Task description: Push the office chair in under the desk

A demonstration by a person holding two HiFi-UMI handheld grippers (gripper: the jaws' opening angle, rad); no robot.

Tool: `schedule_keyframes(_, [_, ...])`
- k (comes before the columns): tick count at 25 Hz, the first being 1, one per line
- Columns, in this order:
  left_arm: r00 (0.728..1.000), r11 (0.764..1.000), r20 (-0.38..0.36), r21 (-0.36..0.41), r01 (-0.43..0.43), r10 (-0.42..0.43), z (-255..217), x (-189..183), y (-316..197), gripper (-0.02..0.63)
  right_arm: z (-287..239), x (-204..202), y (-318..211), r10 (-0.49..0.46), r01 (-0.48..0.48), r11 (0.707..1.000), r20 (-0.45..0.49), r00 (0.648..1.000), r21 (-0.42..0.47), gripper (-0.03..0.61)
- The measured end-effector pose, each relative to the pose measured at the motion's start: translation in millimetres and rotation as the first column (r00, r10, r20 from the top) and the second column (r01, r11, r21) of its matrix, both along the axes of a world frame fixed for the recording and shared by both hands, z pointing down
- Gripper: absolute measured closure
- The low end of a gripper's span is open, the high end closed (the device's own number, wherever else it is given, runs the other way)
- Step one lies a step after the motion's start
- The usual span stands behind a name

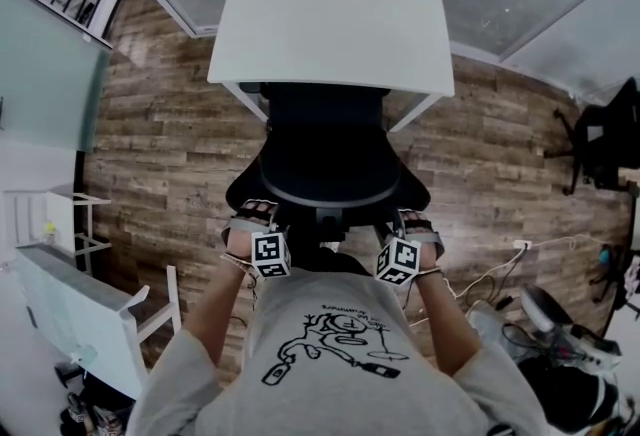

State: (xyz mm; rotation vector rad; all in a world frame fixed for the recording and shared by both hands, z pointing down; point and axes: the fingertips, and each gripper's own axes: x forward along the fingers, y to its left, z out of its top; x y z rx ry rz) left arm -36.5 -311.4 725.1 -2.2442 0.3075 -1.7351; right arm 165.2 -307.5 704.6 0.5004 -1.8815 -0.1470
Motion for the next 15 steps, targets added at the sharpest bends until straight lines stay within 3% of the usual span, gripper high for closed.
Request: schedule_keyframes(15, [0.998, 1.0, -0.062, -0.013, 0.002, -0.002, 2.4, 28.1, -18.0, 0.472, 4.5, 27.6, -31.8, -0.013, 0.013, 1.0, -0.047, 0.999, 0.002, 0.426])
